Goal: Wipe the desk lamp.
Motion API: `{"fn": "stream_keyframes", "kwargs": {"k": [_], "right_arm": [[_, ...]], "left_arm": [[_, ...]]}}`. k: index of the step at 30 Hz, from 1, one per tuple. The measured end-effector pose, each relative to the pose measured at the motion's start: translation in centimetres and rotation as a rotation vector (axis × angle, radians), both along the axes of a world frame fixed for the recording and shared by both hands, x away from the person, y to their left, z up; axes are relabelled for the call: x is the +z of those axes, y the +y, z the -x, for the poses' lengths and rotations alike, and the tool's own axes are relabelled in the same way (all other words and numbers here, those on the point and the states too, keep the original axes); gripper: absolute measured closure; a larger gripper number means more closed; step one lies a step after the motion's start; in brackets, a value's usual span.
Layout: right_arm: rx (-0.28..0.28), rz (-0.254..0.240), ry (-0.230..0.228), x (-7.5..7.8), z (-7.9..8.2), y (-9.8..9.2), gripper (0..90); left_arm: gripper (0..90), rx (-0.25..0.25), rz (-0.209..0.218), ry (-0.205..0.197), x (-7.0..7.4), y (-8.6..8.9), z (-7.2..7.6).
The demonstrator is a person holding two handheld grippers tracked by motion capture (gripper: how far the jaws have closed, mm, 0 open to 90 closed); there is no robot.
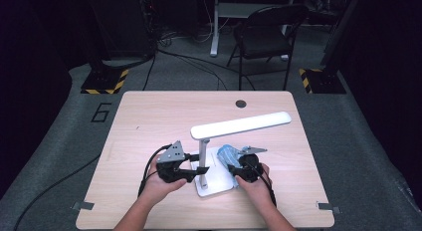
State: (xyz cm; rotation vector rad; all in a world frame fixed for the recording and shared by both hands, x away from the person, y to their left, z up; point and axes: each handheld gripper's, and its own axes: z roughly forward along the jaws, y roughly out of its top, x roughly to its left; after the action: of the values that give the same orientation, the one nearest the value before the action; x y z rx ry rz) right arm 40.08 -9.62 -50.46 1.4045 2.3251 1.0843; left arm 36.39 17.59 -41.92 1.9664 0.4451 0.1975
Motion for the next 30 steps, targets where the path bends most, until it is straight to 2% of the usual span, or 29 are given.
{"fn": "stream_keyframes", "kwargs": {"k": [6, 12, 15, 18, 19, 20, 30], "right_arm": [[-0.009, -0.007, 0.014, 0.1, -1.5, 0.4, 66.2], [-0.023, 0.009, 0.021, 0.3, -3.2, 1.2, 66.5], [-0.014, 0.018, 0.010, 0.2, -3.8, 1.3, 66.5], [-0.032, 0.023, 0.007, 0.3, -4.8, 1.9, 66.4], [-0.040, 0.019, 0.013, 0.3, -4.9, 2.2, 66.4], [-0.028, 0.032, -0.006, 0.2, -5.2, 2.2, 66.4], [-0.043, 0.039, -0.002, 0.3, -6.3, 2.9, 66.4]], "left_arm": [[51.9, -0.002, 0.001, 0.003, 0.0, 0.0, 0.0], [51.9, -0.008, 0.006, 0.001, -0.1, 0.1, -0.1], [51.9, -0.005, 0.009, 0.004, -0.1, 0.0, 0.0], [51.9, 0.004, 0.015, -0.003, -0.2, 0.0, 0.0], [51.9, 0.003, 0.015, -0.003, -0.2, 0.0, 0.0], [51.9, -0.001, 0.012, -0.001, -0.1, 0.1, 0.0], [51.9, 0.001, 0.012, 0.002, -0.2, 0.1, 0.0]]}}
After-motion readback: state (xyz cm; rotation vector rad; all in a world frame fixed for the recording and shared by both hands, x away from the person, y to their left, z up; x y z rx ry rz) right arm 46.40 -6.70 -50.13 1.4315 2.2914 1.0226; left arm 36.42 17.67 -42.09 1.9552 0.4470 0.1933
